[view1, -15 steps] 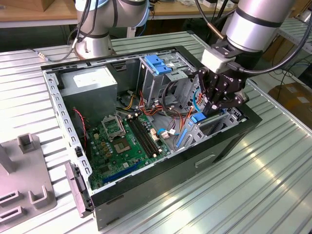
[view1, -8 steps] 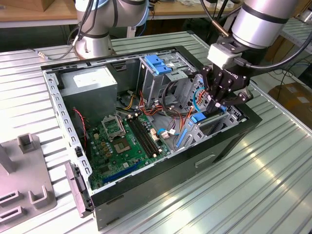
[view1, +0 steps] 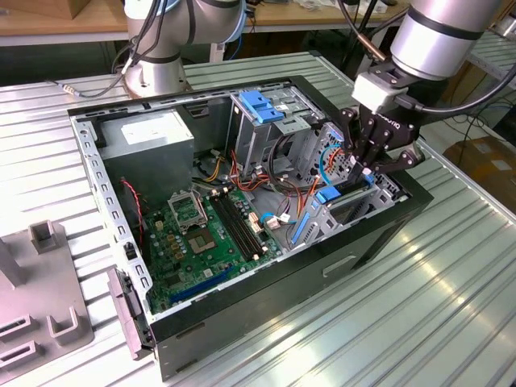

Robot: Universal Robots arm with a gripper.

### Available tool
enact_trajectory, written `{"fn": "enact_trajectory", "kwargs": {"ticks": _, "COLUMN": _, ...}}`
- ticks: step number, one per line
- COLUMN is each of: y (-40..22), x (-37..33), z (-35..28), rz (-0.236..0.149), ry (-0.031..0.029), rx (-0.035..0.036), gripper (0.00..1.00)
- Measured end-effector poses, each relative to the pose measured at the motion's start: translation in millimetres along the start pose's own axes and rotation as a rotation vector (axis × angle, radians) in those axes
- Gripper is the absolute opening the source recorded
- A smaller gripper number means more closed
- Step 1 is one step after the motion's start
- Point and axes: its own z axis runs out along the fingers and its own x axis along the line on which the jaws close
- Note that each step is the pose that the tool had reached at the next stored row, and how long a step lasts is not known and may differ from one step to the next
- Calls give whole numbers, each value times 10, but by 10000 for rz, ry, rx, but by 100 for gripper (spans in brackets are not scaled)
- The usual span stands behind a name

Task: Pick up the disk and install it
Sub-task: 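Insert the first disk wire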

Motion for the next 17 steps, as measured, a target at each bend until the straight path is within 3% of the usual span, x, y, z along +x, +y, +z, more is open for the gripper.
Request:
{"fn": "enact_trajectory", "kwargs": {"ticks": 5, "y": -3, "x": -3, "z": -26, "rz": -329, "ry": 20, "rx": 16, "gripper": 11}}
{"fn": "enact_trajectory", "kwargs": {"ticks": 12, "y": -12, "x": -2, "z": -26, "rz": -1353, "ry": 39, "rx": 69, "gripper": 11}}
{"fn": "enact_trajectory", "kwargs": {"ticks": 17, "y": -100, "x": 6, "z": -31, "rz": -1366, "ry": 37, "rx": 71, "gripper": 11}}
